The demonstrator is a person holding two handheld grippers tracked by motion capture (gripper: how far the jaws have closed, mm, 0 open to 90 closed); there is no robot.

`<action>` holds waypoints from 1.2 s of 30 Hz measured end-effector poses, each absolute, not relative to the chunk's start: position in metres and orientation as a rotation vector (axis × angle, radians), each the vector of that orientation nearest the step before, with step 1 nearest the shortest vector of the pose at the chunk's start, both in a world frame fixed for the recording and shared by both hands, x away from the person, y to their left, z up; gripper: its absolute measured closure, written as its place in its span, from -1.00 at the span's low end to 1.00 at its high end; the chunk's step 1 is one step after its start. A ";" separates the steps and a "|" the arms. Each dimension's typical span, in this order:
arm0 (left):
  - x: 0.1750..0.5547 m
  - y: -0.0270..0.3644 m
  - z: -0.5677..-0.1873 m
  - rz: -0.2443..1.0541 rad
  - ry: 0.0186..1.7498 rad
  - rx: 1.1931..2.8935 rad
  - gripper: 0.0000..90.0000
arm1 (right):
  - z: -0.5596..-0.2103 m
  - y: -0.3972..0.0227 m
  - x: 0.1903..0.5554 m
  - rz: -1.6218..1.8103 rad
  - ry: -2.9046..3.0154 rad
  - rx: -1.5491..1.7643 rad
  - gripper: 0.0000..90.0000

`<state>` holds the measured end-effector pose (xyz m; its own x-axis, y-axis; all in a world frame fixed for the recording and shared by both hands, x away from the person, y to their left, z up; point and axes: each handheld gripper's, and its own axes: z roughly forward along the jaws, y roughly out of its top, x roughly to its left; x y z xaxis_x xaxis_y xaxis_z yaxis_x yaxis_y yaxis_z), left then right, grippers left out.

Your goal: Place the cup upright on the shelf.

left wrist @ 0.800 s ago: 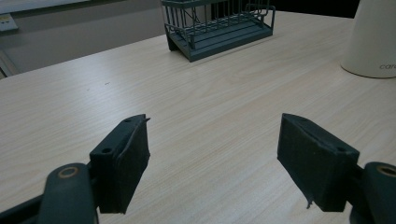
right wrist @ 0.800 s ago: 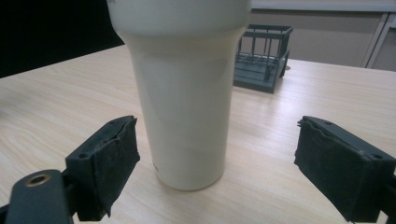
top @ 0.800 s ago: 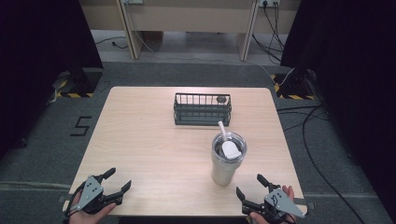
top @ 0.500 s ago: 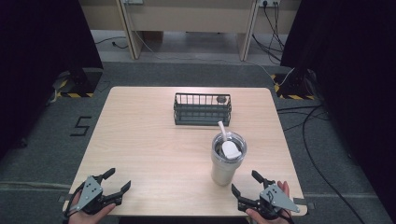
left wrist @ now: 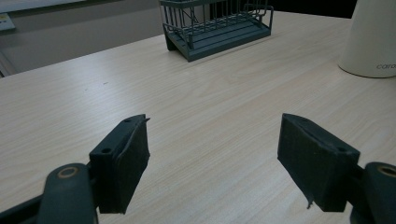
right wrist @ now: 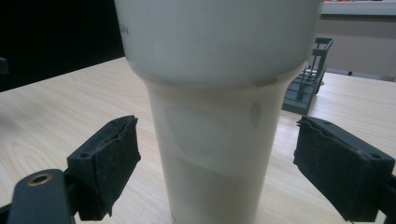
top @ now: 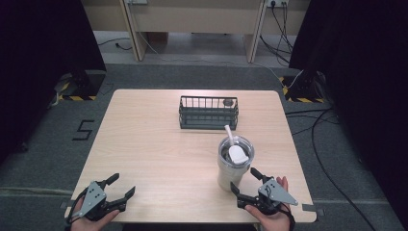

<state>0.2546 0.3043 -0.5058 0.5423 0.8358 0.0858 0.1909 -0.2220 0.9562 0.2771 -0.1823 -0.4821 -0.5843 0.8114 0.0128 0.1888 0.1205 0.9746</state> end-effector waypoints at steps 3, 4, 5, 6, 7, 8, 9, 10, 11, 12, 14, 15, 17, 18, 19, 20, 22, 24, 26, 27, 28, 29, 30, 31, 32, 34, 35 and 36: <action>0.255 0.304 -0.506 0.759 0.863 1.723 -0.46 | -0.484 -0.177 0.283 1.490 1.872 0.961 -0.69; 0.255 0.304 -0.506 0.759 0.863 1.723 -0.46 | -0.484 -0.177 0.283 1.490 1.872 0.961 -0.69; 0.255 0.304 -0.506 0.759 0.861 1.725 -0.46 | -0.484 -0.175 0.286 1.491 1.874 0.960 -0.69; 0.254 0.304 -0.506 0.759 0.861 1.724 -0.46 | -0.483 -0.174 0.287 1.494 1.872 0.962 -0.69; 0.254 0.304 -0.506 0.759 0.861 1.724 -0.46 | -0.483 -0.174 0.287 1.494 1.872 0.962 -0.69; 0.254 0.304 -0.506 0.759 0.861 1.724 -0.46 | -0.484 -0.173 0.290 1.495 1.871 0.963 -0.69; 0.255 0.304 -0.506 0.759 0.861 1.725 -0.46 | -0.484 -0.172 0.291 1.493 1.870 0.963 -0.71; 0.255 0.304 -0.506 0.759 0.861 1.725 -0.46 | -0.484 -0.171 0.292 1.490 1.872 0.964 -0.72; 0.255 0.304 -0.506 0.758 0.861 1.725 -0.46 | -0.484 -0.170 0.294 1.488 1.871 0.966 -0.73; 0.255 0.304 -0.506 0.758 0.860 1.724 -0.46 | -0.484 -0.169 0.295 1.490 1.867 0.971 -0.74; 0.255 0.304 -0.506 0.757 0.860 1.724 -0.46 | -0.485 -0.168 0.297 1.492 1.867 0.974 -0.75; 0.255 0.304 -0.506 0.757 0.860 1.724 -0.46 | -0.485 -0.168 0.297 1.492 1.867 0.974 -0.75; 0.255 0.304 -0.506 0.758 0.860 1.726 -0.46 | -0.485 -0.167 0.300 1.490 1.868 0.976 -0.75; 0.255 0.304 -0.506 0.758 0.860 1.726 -0.46 | -0.486 -0.165 0.303 1.494 1.868 0.985 -0.77; 0.255 0.304 -0.506 0.758 0.860 1.726 -0.46 | -0.486 -0.164 0.304 1.495 1.868 0.989 -0.78; 0.255 0.304 -0.506 0.758 0.860 1.727 -0.46 | -0.487 -0.163 0.306 1.496 1.865 0.987 -0.80; 0.255 0.304 -0.506 0.756 0.860 1.727 -0.46 | -0.488 -0.160 0.309 1.505 1.864 1.001 -0.82; 0.255 0.304 -0.506 0.756 0.860 1.727 -0.46 | -0.489 -0.158 0.312 1.507 1.861 1.007 -0.83; 0.255 0.305 -0.506 0.757 0.860 1.728 -0.46 | -0.489 -0.157 0.313 1.508 1.861 1.009 -0.84; 0.255 0.305 -0.506 0.756 0.861 1.727 -0.46 | -0.490 -0.156 0.314 1.504 1.862 1.006 -0.84; 0.255 0.305 -0.506 0.754 0.860 1.730 -0.46 | -0.491 -0.155 0.317 1.507 1.860 1.019 -0.84; 0.255 0.305 -0.506 0.754 0.860 1.730 -0.46 | -0.491 -0.155 0.317 1.507 1.860 1.019 -0.84; 0.255 0.305 -0.506 0.754 0.860 1.730 -0.46 | -0.492 -0.153 0.319 1.510 1.861 1.027 -0.84; 0.255 0.305 -0.506 0.754 0.857 1.732 -0.46 | -0.493 -0.152 0.320 1.507 1.861 1.025 -0.84; 0.255 0.305 -0.506 0.754 0.857 1.732 -0.46 | -0.493 -0.151 0.321 1.506 1.858 1.025 -0.84; 0.255 0.305 -0.506 0.754 0.856 1.732 -0.46 | -0.495 -0.150 0.323 1.502 1.859 1.026 -0.83; 0.255 0.305 -0.506 0.754 0.856 1.732 -0.46 | -0.495 -0.150 0.323 1.502 1.859 1.026 -0.83; 0.255 0.305 -0.506 0.753 0.856 1.735 -0.46 | -0.495 -0.149 0.324 1.501 1.859 1.021 -0.83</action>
